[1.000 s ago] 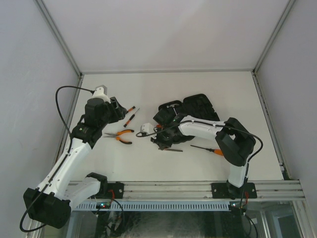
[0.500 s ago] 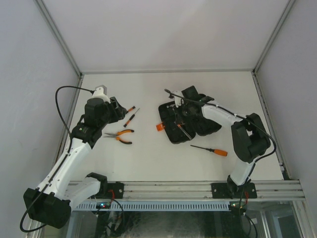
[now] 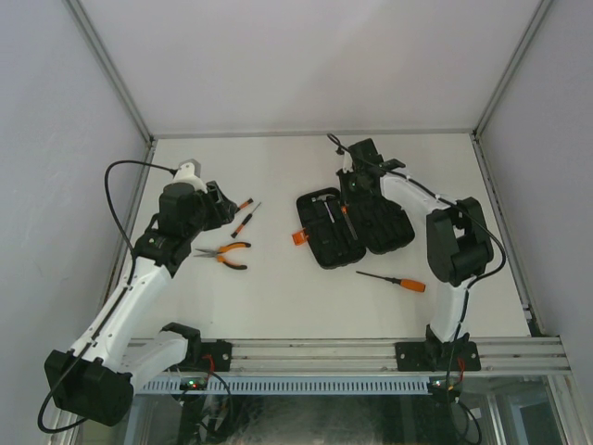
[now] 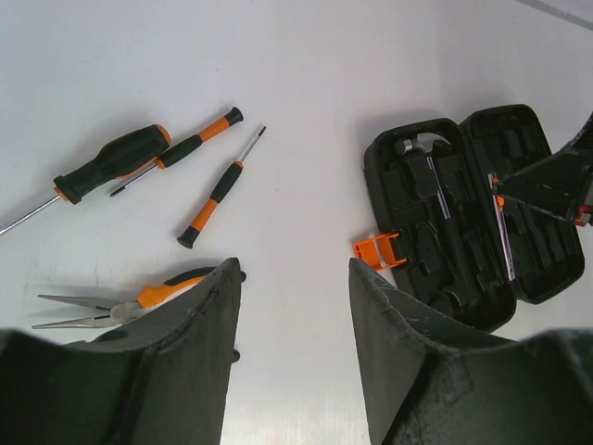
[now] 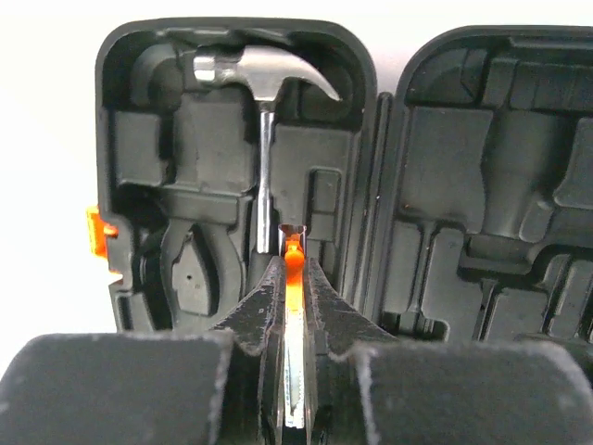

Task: Sort the tools into containers
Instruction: Place the screwdriver in the storage box.

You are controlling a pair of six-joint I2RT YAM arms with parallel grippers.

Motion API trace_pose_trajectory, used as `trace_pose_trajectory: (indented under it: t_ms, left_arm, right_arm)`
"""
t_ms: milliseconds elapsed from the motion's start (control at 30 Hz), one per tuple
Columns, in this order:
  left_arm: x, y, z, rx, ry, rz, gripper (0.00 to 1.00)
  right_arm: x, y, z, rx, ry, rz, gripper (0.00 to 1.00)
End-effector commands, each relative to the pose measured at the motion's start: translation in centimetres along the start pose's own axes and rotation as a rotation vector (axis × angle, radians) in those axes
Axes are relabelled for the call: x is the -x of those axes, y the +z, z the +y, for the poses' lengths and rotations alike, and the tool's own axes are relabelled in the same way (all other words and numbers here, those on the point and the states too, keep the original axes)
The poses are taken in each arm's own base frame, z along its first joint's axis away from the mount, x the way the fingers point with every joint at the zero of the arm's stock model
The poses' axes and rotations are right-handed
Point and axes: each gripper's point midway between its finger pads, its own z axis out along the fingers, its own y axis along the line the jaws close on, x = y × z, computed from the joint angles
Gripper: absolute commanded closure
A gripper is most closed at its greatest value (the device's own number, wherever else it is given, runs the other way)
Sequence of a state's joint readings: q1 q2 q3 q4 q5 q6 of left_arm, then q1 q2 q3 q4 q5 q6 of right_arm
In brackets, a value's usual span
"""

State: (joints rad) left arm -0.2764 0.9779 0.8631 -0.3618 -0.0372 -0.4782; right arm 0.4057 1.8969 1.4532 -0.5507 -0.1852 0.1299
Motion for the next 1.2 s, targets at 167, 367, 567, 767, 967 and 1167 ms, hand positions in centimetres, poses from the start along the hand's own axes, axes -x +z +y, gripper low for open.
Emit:
trace_pose_trajectory:
  t_ms: [167,367,567,767,967,1167]
  left_arm:
    - [0.2,0.0,-0.1,-0.02,-0.006,-0.016,0.46]
    - [0.2,0.0,-0.2,-0.025,-0.01,-0.016,0.46]
    - [0.1,0.0,-0.1,-0.024,-0.011,-0.014,0.46]
    - [0.1,0.1,-0.2,-0.029,-0.012,-0.013,0.46]
    - [-0.1,0.1,-0.2,-0.03,-0.014,-0.008,0.46]
    - [-0.1,0.1,-0.2,-0.03,-0.014,-0.009,0.46]
  right_arm:
    - [0.7,1.2,-1.0,-0.075,0.089,0.02,1.0]
    - [0.5,2.3,-0.8,-0.074,0.045,0.045,1.0]
    - [0.4,3.2,-1.3,-0.095,0.03,0.057,0.98]
    - [0.6,3.4,-1.6,-0.116,0.011,0.052,0.89]
    - [0.5,3.2,-1.1,-0.111,0.0,0.051,0.7]
    - [1.5,1.4,-0.7,-0.123,-0.007,0.008,0.68]
